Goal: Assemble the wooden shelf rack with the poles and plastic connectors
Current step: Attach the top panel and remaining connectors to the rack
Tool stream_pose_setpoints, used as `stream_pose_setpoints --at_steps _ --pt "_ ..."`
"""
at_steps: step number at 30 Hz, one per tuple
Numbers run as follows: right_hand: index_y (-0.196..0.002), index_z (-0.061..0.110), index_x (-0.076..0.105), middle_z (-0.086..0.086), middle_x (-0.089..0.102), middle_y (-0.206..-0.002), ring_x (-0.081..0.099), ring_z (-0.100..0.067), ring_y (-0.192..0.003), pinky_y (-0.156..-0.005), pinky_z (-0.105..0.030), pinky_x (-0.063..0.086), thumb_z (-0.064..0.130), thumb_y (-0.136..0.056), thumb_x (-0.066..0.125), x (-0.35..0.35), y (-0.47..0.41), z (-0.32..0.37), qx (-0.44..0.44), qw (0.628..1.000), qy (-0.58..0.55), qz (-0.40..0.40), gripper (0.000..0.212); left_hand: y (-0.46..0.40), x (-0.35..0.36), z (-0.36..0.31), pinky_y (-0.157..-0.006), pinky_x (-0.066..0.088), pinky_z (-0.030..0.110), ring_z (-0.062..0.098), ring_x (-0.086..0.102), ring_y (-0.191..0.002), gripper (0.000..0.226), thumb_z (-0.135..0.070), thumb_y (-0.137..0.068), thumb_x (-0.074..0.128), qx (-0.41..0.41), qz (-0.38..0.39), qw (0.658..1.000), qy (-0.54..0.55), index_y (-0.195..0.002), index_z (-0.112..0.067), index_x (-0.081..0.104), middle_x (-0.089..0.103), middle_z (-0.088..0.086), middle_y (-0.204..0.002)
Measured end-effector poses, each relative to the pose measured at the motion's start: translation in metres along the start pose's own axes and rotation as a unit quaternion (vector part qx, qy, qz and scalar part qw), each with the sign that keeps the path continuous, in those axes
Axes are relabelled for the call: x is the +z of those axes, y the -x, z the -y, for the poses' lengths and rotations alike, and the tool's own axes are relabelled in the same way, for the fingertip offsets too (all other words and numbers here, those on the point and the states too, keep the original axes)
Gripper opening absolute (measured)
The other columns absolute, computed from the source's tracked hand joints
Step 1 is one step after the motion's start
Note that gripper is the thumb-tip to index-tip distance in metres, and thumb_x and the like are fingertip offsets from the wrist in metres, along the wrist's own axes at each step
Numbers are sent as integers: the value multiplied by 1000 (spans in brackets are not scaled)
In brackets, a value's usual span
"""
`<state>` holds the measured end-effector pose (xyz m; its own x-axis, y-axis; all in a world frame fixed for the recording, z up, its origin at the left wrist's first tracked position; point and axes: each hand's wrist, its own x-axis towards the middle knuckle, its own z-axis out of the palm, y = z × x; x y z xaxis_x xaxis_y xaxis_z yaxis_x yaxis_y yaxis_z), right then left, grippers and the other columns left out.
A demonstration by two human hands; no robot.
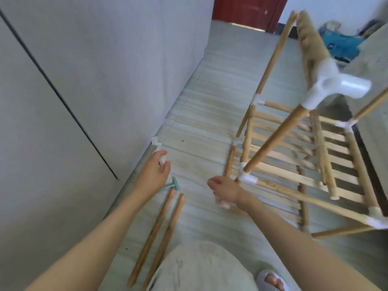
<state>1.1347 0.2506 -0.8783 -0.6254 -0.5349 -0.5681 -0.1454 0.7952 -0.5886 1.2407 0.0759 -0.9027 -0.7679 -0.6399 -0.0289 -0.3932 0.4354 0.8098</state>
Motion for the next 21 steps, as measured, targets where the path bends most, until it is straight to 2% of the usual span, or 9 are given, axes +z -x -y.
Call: stream_pose_setpoints --at_steps 3,4,7,10,12,14,17,19,21 --pt "-96 -6 60 -20 63 -101 62 -36 -98 -82 -37 47 26 -98 37 -21 28 -7 12 999 -1 -42 39 10 -2 -31 -92 43 34 23 55 -99 35 -19 -91 57 23 -14 999 30 -125 -12 53 54 2 -108" --pt "-94 -5 61 -20 66 -102 63 -35 -98 -85 -37 49 30 -98 37 -27 36 -11 26 997 7 -75 43 13 -2 -39 -90 43 33 22 56 -97 34 -19 -90 58 32 -18 999 35 -123 -11 54 54 0 -105" --pt "-104 0 62 -18 66 -104 61 -34 -100 -84 -38 50 53 -94 37 -44 61 -22 80 965 70 -241 60 21 1 -59 -81 40 25 14 54 -88 30 -17 -90 59 55 -6 997 52 -119 -12 57 55 -1 -101" --pt "-119 2 46 -17 57 -118 55 -35 -109 -83 -39 45 62 -87 45 -56 71 -18 57 935 51 -346 68 29 2 -75 -78 38 20 5 53 -78 27 -15 -89 60 68 9 996 63 -116 -14 58 56 1 -98" --pt "-131 3 37 -17 48 -130 49 -35 -119 -91 -42 43 60 -86 49 -62 67 -9 43 941 20 -336 74 33 1 -84 -71 38 12 -3 52 -74 23 -14 -89 60 72 9 995 74 -111 -18 58 57 -2 -92" --pt "-128 2 40 -18 54 -123 53 -34 -113 -87 -39 45 54 -89 49 -64 58 1 40 949 -26 -311 66 36 -2 -93 -64 36 2 -4 52 -75 21 -15 -88 61 72 8 994 77 -107 -24 56 56 -9 -86" --pt "-110 1 56 -16 64 -105 60 -32 -96 -73 -32 45 38 -95 45 -59 48 7 36 952 -102 -287 42 39 -8 -101 -66 38 7 -1 55 -78 20 -21 -88 61 73 19 994 77 -106 -30 56 55 -14 -87" --pt "-108 -1 60 -16 64 -100 60 -30 -88 -71 -32 46 33 -96 41 -53 43 5 46 953 -136 -268 41 40 -11 -103 -70 39 13 2 55 -82 21 -24 -89 61 73 24 994 75 -106 -33 56 56 -12 -89" --pt "-110 -1 60 -16 64 -102 57 -27 -84 -70 -33 46 30 -97 40 -50 41 1 53 954 -157 -251 40 40 -11 -102 -69 38 14 3 56 -82 21 -24 -89 61 72 22 994 75 -107 -33 57 56 -13 -89"
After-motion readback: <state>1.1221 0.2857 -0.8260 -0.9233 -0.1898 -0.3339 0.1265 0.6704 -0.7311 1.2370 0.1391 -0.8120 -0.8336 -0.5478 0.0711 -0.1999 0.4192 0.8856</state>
